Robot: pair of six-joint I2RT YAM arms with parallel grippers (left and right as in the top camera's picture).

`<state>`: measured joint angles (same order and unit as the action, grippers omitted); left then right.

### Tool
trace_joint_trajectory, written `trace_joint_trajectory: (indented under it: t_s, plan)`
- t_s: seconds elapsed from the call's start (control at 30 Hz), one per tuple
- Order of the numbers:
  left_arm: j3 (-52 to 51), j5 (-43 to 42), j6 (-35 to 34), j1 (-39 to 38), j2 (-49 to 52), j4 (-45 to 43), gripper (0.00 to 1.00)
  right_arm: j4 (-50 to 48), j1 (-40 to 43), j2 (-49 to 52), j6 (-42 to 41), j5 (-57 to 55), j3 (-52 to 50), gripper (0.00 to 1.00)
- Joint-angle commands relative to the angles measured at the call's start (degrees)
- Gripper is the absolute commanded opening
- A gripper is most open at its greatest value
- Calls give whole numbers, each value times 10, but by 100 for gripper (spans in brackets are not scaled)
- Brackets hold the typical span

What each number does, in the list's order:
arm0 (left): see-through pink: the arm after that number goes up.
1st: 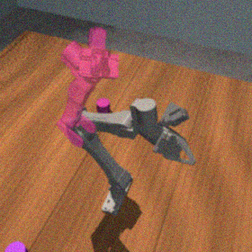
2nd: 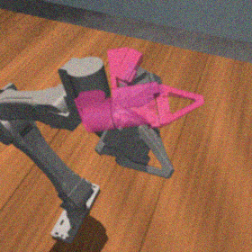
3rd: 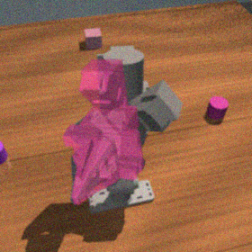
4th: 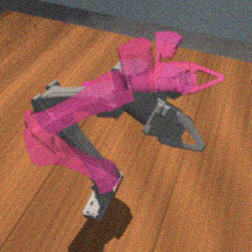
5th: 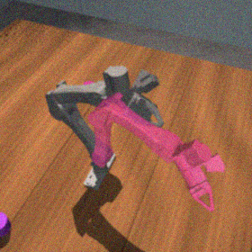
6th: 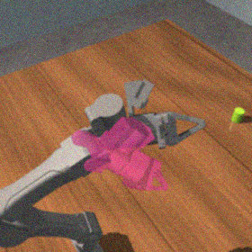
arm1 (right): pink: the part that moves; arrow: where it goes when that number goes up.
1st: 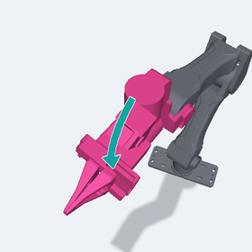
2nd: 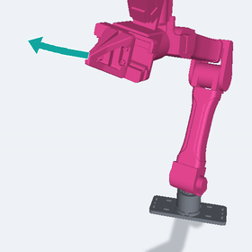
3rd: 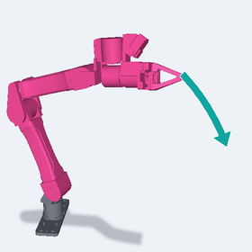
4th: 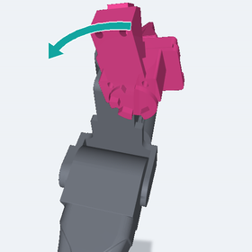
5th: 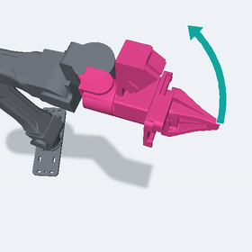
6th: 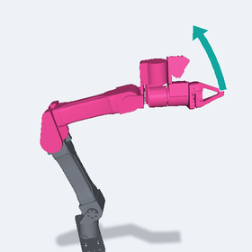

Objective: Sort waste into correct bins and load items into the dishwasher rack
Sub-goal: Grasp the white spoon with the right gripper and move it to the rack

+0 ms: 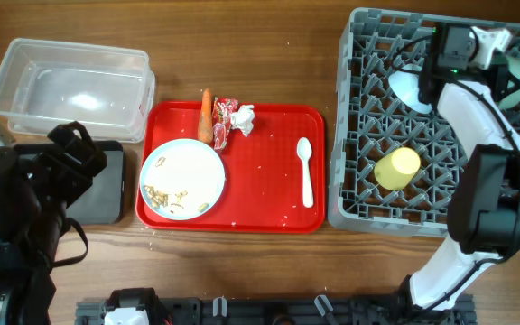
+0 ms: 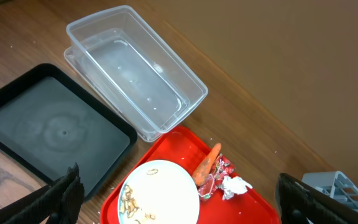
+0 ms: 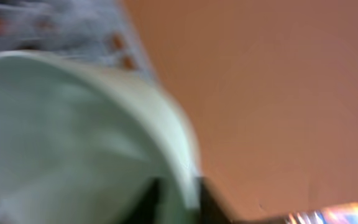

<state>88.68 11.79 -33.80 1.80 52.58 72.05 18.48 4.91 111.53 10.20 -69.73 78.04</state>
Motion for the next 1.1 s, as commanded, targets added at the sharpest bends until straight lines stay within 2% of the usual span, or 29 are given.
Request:
trace_joint_trajectory:
  t_s: [0.0, 0.2, 0.3, 0.43, 0.53, 0.63, 0.77, 0.93, 1.07]
  plan:
    - [7, 9, -10, 4, 0, -1, 100, 33, -47, -14, 2, 206, 2, 64]
    - [7, 9, -10, 4, 0, -2, 100, 114, -86, -109, -59, 350, 3, 72]
    - [7, 9, -10, 4, 0, -2, 100, 168, -115, -195, -64, 482, 5, 72]
    - [7, 9, -10, 4, 0, -2, 100, 254, -165, -316, -76, 725, 5, 72]
    - [7, 9, -10, 4, 0, -2, 100, 284, -207, -370, -90, 838, 5, 72]
    - [7, 9, -10, 4, 0, -2, 100, 285, -263, -405, -108, 847, 5, 72]
    - [7, 9, -10, 4, 0, -2, 100, 322, -350, -369, -204, 814, -20, 70]
    - [7, 9, -10, 4, 0, -2, 100, 328, -412, -230, -283, 669, -59, 65]
    - [7, 9, -10, 4, 0, -2, 100, 326, -410, -104, -361, 622, -59, 61]
